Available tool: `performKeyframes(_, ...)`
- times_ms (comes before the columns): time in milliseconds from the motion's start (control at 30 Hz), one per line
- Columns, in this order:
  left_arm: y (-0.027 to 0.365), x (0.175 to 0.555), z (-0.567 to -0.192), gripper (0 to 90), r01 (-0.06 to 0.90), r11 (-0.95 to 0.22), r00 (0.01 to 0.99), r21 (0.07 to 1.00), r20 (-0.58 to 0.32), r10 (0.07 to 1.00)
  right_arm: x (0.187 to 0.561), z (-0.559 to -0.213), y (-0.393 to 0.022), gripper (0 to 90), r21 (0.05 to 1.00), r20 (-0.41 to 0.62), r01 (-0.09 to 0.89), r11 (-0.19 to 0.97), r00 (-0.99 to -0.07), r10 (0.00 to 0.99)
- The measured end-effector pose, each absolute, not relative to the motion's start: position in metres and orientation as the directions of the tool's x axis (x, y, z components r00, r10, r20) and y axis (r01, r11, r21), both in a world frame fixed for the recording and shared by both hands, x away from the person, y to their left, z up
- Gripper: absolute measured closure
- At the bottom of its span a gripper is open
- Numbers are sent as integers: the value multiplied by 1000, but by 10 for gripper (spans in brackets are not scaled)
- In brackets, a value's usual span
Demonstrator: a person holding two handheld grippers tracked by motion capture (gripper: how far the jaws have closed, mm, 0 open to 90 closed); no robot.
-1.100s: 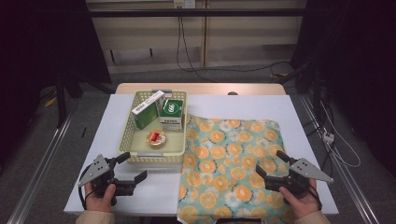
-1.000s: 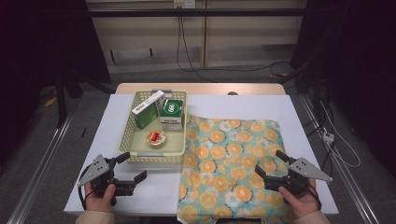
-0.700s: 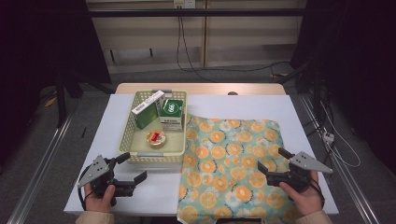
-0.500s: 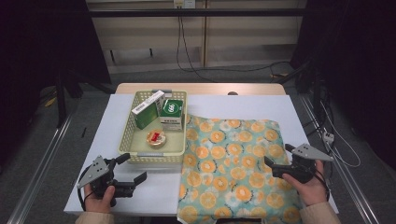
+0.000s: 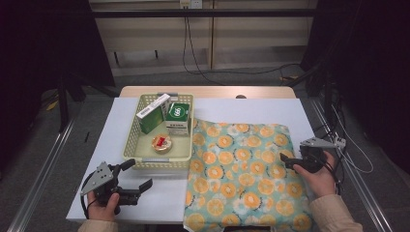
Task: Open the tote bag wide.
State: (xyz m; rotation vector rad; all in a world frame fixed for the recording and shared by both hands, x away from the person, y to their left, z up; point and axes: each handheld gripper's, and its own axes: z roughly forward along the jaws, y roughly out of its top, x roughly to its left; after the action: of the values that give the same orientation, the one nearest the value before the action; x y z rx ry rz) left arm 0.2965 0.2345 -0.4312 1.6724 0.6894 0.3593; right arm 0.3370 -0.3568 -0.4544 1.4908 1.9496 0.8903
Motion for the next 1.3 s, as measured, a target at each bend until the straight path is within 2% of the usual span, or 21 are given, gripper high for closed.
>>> performKeyframes(67,234,296,-431,35,244,-97,775,965,-134,618,339,-456,-359,180,758,-5,630,168,-252,968)
performKeyframes(167,234,296,-431,34,244,-94,774,965,-136,618,346,-462,-361,328,735,28,663,142,-240,970)
performKeyframes(200,234,296,-431,34,244,-92,774,965,-137,618,346,-462,-361,328,735,28,663,142,-240,970)
performKeyframes(233,235,296,-431,35,243,-94,773,965,-135,619,347,-462,-358,395,729,-2,664,168,-244,970)
performKeyframes(300,235,296,-431,35,244,-92,773,965,-136,620,346,-461,-356,520,729,7,662,176,-264,965)
performKeyframes(333,235,296,-431,35,245,-93,772,965,-136,620,346,-461,-356,520,729,7,662,176,-264,965)
performKeyframes(367,234,296,-431,35,246,-95,773,965,-136,619,347,-459,-357,713,724,12,668,173,-263,965)
performKeyframes(433,234,296,-431,35,245,-96,773,965,-135,620,348,-458,-359,837,723,27,670,168,-270,962)
performKeyframes(567,234,296,-431,35,244,-97,773,965,-133,621,350,-458,-363,898,731,64,669,134,-263,963)
performKeyframes(667,234,296,-432,35,246,-99,773,964,-133,620,351,-457,-370,900,735,92,672,93,-236,967)
performKeyframes(1000,233,296,-431,35,242,-112,777,964,-123,618,354,-451,-398,884,748,81,662,37,-147,986)
performKeyframes(1033,233,296,-431,35,242,-112,777,964,-123,618,353,-450,-397,830,755,69,654,51,-157,985)
performKeyframes(1133,233,296,-431,35,242,-109,775,964,-125,619,349,-444,-386,541,769,16,628,119,-205,979)
performKeyframes(1200,233,296,-431,35,241,-108,774,964,-124,622,345,-438,-377,471,782,-11,603,158,-240,971)
performKeyframes(1267,233,295,-431,35,241,-107,773,965,-124,622,338,-430,-364,340,793,-16,578,193,-296,955)
performKeyframes(1300,233,295,-430,35,239,-105,775,965,-124,620,338,-430,-364,340,793,-16,578,193,-296,955)
